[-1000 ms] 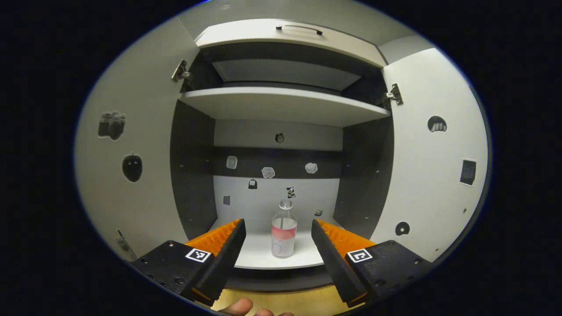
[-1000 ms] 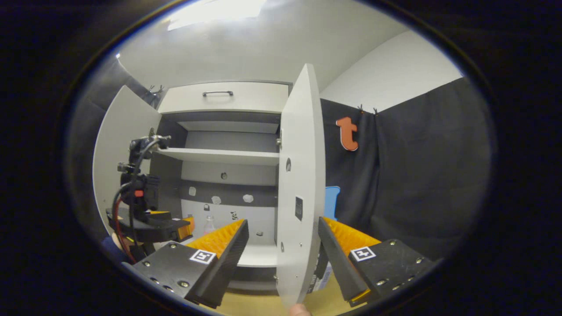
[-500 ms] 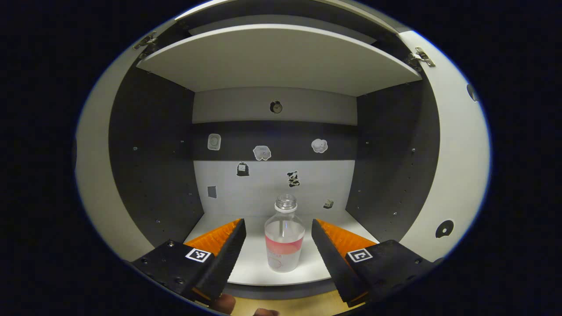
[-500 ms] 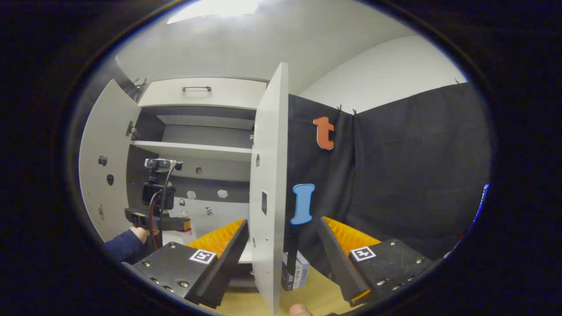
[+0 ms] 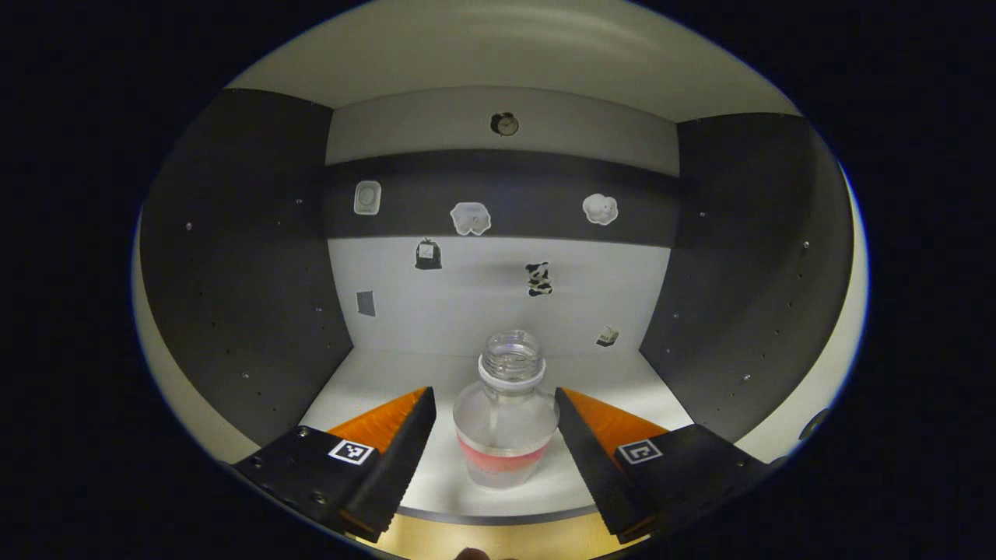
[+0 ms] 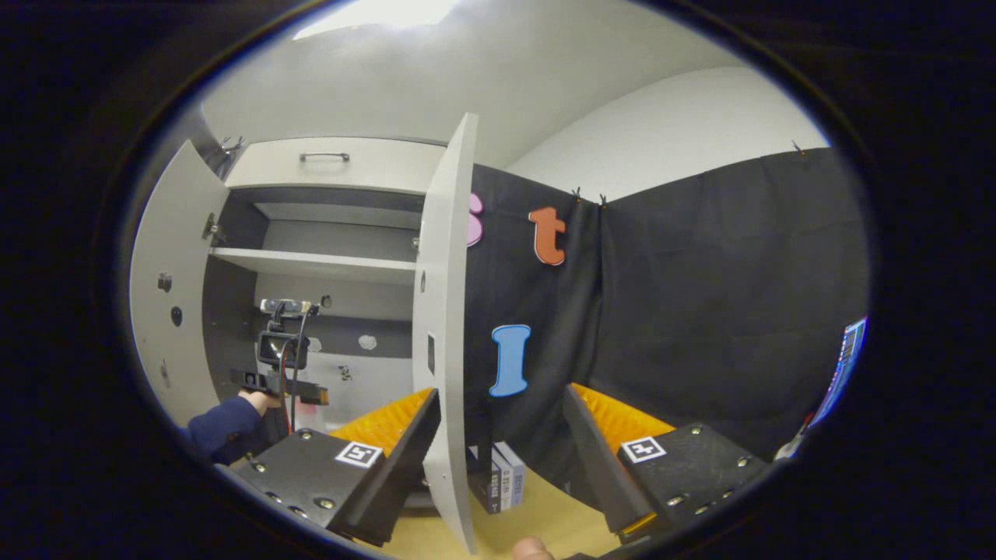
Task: Grasp the bottle in the cabinet with the left hand and place it on the coaster, then close the right door with the right hand and the left door with the left hand.
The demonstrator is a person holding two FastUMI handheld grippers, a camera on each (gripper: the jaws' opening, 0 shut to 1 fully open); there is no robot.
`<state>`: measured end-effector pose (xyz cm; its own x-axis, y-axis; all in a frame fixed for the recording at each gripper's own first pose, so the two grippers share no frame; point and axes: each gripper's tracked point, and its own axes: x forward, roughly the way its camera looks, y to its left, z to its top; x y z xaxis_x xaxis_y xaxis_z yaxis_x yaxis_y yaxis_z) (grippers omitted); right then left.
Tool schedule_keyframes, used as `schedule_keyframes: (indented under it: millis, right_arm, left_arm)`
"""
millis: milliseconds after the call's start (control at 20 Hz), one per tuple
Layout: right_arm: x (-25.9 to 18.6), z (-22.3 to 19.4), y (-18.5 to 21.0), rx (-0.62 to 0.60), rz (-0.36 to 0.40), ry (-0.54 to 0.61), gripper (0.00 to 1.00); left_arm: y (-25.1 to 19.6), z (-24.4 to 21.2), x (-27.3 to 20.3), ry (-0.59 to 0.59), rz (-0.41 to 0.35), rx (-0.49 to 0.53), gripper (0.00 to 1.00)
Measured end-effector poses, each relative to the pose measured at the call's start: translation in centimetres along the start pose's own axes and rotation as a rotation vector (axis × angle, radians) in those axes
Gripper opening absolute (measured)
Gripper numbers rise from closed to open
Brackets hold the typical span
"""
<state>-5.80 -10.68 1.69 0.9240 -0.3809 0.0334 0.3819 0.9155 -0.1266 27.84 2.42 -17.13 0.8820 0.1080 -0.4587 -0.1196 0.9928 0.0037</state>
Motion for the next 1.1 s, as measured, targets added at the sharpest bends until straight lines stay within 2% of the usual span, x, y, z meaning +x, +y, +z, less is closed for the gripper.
schedule_keyframes:
  millis: [100, 150, 300, 350, 500, 850, 1100]
  right_arm:
    - [0.0, -0.1, -0.1, 0.000, 0.002, -0.001, 0.93]
    - [-0.1, -0.2, -0.2, 0.000, 0.004, 0.000, 0.93]
    - [0.0, -0.1, -0.2, 0.005, 0.008, -0.002, 0.93]
    - [-0.2, -0.1, -0.4, 0.004, 0.007, -0.003, 0.96]
    - [-1.1, -0.2, -1.1, 0.001, 0.000, -0.006, 0.93]
    - [-2.5, 0.2, -4.5, 0.001, -0.035, -0.022, 0.93]
    - [-2.3, 0.7, -6.5, -0.013, -0.039, -0.036, 0.96]
  left_arm:
    - [0.2, 0.0, 0.2, 0.008, 0.001, -0.018, 0.92]
    - [0.2, 0.0, 0.4, 0.009, -0.004, -0.012, 0.81]
    - [0.2, -0.1, -0.3, 0.009, -0.015, -0.001, 0.80]
    - [0.1, -0.2, -0.4, 0.008, -0.023, 0.000, 0.78]
    - [-0.2, -0.3, -1.9, -0.007, -0.045, -0.031, 0.77]
    - [-4.3, 0.7, -10.5, -0.177, -0.205, -0.038, 0.77]
    - [-6.4, -2.6, -16.3, -0.243, -0.298, -0.046, 0.77]
